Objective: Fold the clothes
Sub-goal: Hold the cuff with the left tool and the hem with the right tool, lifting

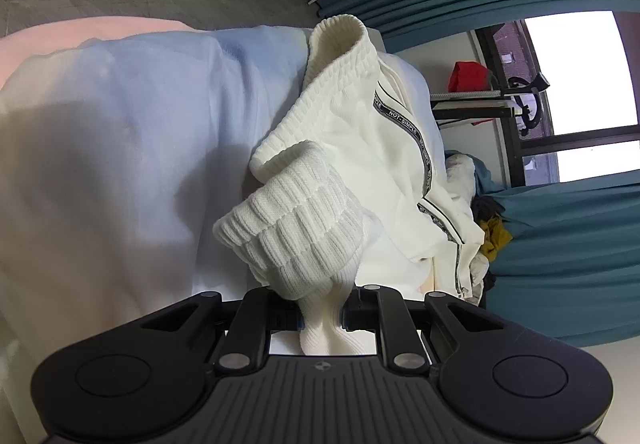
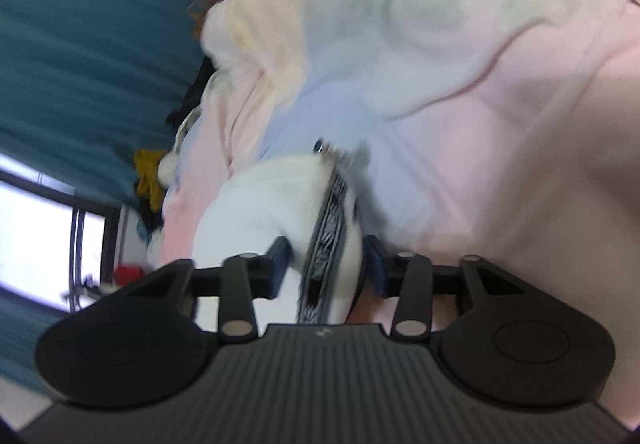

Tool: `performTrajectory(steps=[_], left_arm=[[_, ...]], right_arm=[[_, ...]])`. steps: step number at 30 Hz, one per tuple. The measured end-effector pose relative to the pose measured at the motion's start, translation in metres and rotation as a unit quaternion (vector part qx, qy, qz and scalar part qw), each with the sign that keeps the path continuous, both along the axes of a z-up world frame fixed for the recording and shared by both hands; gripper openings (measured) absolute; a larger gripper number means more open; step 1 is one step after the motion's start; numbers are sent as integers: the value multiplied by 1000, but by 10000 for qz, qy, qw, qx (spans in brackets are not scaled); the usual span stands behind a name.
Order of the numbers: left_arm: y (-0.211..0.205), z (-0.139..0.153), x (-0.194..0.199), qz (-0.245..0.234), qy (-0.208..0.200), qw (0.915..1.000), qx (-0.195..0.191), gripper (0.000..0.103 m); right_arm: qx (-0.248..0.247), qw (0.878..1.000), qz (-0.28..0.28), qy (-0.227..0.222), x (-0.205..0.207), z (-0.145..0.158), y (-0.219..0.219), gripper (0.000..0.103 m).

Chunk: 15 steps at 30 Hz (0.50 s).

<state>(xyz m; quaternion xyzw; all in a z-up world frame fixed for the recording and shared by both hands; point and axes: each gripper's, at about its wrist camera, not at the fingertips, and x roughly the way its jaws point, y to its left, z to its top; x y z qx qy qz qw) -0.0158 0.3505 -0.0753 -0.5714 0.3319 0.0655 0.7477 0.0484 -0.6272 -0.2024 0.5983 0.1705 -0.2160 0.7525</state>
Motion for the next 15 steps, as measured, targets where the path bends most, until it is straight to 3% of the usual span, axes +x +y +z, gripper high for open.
performTrajectory(steps=[4, 7, 9, 12, 15], left_arm=[[0, 1, 1, 96, 2, 10000, 5, 14], [1, 2, 1, 113, -22, 9999, 35, 13], [1, 2, 1, 119, -59, 9999, 46, 11], [1, 3, -1, 127, -120, 9998, 18, 11], [1, 5, -3, 127, -192, 9997, -29, 10]], right_arm=[[-453, 9985, 202, 238, 18, 13, 3, 24], [-817, 9962, 284, 113, 37, 41, 8, 13], [-952, 9948, 355, -65, 54, 64, 12, 12], [-1343, 9868, 589, -688, 78, 109, 22, 11], [-1872, 9691, 412, -1554, 69, 146, 34, 11]])
